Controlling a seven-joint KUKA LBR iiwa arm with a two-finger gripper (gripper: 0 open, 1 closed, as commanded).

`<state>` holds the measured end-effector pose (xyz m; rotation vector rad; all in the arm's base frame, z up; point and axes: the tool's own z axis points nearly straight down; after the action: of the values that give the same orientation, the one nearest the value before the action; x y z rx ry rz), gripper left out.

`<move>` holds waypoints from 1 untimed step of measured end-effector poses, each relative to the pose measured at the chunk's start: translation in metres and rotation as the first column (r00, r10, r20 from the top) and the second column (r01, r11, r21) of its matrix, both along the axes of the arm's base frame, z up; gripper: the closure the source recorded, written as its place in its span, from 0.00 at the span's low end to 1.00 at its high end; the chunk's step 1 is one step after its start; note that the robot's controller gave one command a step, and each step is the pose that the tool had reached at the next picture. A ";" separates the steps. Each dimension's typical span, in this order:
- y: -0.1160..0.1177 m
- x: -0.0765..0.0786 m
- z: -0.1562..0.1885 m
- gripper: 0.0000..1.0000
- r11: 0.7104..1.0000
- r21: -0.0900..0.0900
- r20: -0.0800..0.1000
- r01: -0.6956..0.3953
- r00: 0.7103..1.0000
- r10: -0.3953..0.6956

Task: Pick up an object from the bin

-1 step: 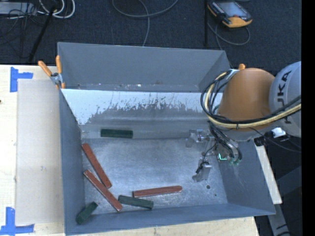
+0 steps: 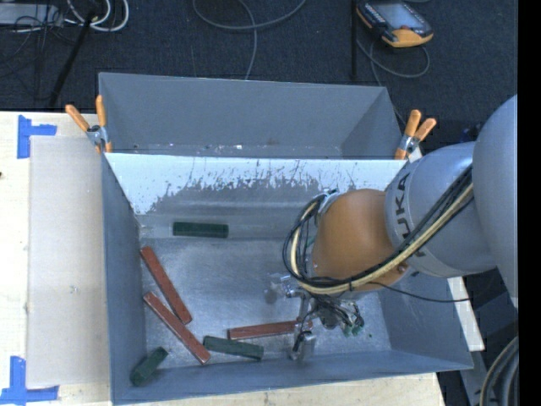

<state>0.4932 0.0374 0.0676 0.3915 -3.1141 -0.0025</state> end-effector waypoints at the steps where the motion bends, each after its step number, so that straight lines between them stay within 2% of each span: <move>1: -0.007 0.003 0.033 0.00 0.998 -0.001 0.006 -0.070 0.998 0.070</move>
Offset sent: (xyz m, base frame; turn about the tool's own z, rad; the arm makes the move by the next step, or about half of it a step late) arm 0.0027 -0.0073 0.0324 -0.0711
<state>0.4966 0.0304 0.1006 0.5013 -3.1039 0.0002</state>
